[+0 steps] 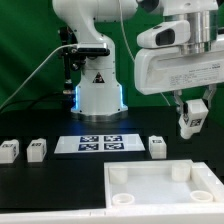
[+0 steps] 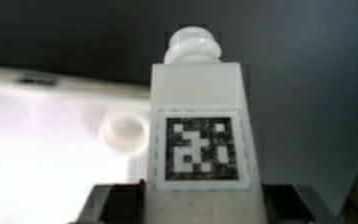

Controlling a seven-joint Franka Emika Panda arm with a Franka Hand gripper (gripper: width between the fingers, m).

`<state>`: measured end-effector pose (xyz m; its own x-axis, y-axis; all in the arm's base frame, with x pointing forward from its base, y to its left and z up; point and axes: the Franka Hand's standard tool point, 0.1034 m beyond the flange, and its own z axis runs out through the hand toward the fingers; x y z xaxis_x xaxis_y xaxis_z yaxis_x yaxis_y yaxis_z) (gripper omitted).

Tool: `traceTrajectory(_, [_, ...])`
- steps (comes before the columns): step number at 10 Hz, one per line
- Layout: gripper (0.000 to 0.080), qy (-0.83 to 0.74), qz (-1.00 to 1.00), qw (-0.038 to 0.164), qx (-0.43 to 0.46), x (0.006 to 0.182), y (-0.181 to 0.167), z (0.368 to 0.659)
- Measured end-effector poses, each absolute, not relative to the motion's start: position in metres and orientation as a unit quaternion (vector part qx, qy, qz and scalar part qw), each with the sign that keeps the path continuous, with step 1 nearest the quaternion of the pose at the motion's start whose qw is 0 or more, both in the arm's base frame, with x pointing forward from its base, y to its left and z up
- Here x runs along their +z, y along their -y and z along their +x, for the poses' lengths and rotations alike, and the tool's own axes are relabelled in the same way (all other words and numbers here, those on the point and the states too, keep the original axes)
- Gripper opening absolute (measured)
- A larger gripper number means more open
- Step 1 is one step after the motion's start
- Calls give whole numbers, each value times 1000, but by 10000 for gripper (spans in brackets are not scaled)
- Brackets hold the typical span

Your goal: Assemble one leg

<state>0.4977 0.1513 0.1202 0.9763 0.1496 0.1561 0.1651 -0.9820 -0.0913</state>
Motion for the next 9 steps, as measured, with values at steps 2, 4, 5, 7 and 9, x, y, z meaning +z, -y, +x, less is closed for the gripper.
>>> traceTrajectory(2, [293,93,-984,51,-146,133,-140,515])
traceTrajectory(4, [293,119,-975,38,-186,145,-108,549])
traceTrajectory(5, [293,115,-976,40,-183,144,-111,547])
traceTrajectory(7, [293,116,-976,40,-183,144,-111,547])
traceTrajectory(9, [293,116,-976,40,-183,143,-111,547])
